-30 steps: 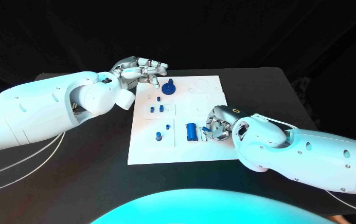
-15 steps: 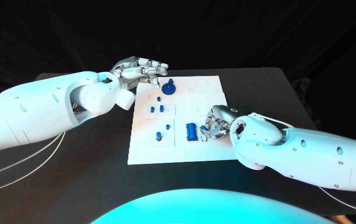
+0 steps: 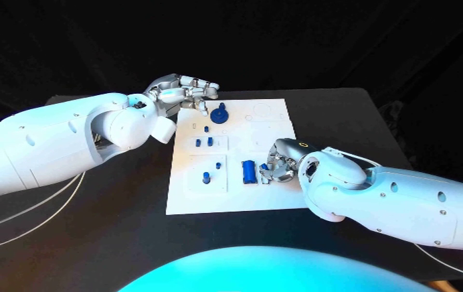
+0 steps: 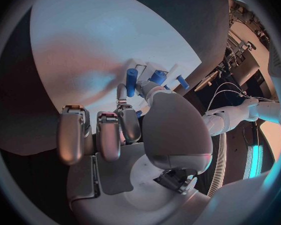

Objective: Assemble the parts on the task board

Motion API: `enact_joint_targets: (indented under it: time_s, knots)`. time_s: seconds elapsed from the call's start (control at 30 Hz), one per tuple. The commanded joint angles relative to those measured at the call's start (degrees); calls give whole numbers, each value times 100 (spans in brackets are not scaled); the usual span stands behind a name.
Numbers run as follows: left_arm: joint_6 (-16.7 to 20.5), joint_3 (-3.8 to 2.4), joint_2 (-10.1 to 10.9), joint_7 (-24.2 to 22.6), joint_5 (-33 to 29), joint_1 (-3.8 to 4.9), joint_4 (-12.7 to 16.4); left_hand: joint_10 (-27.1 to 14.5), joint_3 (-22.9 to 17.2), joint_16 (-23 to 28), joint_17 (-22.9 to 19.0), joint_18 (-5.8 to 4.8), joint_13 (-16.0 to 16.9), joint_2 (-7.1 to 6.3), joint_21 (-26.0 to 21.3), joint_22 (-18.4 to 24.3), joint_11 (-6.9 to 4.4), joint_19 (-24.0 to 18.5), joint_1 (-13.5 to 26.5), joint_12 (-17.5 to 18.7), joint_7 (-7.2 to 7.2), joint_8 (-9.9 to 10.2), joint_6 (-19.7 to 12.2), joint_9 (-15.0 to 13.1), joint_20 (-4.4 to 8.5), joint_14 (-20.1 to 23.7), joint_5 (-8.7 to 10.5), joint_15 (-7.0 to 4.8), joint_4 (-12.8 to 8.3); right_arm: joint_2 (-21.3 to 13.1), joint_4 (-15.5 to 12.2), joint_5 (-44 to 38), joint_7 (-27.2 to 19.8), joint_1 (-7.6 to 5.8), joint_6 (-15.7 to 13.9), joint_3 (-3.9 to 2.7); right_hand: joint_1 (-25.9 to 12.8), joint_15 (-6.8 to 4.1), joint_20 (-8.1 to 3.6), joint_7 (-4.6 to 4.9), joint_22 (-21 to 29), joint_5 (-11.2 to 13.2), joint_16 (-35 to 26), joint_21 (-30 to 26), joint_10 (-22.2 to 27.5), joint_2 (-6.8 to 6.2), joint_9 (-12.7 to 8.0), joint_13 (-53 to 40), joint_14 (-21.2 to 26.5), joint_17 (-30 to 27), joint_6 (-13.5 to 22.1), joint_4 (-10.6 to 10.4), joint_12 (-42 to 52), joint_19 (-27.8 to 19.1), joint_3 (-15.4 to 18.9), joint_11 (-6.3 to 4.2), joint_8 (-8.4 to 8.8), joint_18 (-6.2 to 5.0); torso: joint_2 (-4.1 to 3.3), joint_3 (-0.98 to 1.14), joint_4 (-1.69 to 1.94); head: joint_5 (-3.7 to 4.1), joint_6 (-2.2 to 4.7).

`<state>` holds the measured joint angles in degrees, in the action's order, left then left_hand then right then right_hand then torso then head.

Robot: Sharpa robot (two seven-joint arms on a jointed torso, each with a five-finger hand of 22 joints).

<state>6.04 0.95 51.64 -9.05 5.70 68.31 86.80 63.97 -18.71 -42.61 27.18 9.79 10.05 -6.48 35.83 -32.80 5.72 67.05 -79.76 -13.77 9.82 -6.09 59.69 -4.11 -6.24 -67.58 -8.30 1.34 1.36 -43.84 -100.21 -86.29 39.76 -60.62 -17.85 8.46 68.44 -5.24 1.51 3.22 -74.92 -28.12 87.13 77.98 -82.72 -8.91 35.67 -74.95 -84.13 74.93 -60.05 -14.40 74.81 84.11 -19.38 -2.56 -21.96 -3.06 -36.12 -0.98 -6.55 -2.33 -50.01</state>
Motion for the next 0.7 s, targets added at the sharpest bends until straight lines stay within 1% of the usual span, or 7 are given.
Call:
enact_joint_targets:
  time_s: [0.03, 0.17, 0.43, 0.7]
  knots:
    - [-105, -4, -5, -19, 15, 3, 15, -47, 21, 22, 5, 71, -8, 35, -29, 3, 2, -41, 7, -39, 7, -34, -36, -7, 14, 34, 2, -5, -2, 10, -19, -18, 16, 25, 230, 14, -78, -37, -49, -179, -1230, 36, 32, 37, -41, 9, -6, -318, -505, 1119, -215, -33, 42, 221, 11, 14, -13, 92, -4, 2, -3, -10, 1]
    - [-107, -4, -4, -16, 15, 3, 16, -47, 21, 22, 5, 71, -8, 35, -29, 3, 2, -41, 7, -39, 7, -34, -36, -7, 14, 34, 2, -5, -2, 11, -13, -21, 21, 26, 267, 14, -91, -38, -50, -180, -1230, 42, 34, 40, -44, 7, -5, -322, -506, 1121, -218, -38, 47, 222, 15, 13, -15, 93, -2, 1, -2, 0, 1]
    - [-107, -4, -1, -11, 26, 3, 16, -47, 21, 22, 5, 71, -8, 35, -29, 3, 2, -41, 7, -39, 7, -34, -36, -7, 14, 34, 2, -5, -2, 22, -40, -20, 21, 27, 281, 14, -128, -41, -53, -183, -1231, 65, 33, 43, -51, 4, -2, -332, -506, 1120, -224, -49, 57, 223, 26, 10, -21, 93, -7, 1, 4, -6, 1]
    - [-105, -4, 2, -9, 30, 3, 15, -47, 21, 22, 5, 71, -8, 35, -29, 3, 2, -41, 7, -39, 7, -34, -36, -7, 14, 34, 2, -5, -2, 9, -45, -32, 23, 27, 272, 14, -210, -44, -57, -185, -1231, 84, 37, 46, -60, 9, 1, -344, -507, 1126, -235, -89, 69, 223, 51, 8, -31, 94, -3, 0, -5, -12, 1]
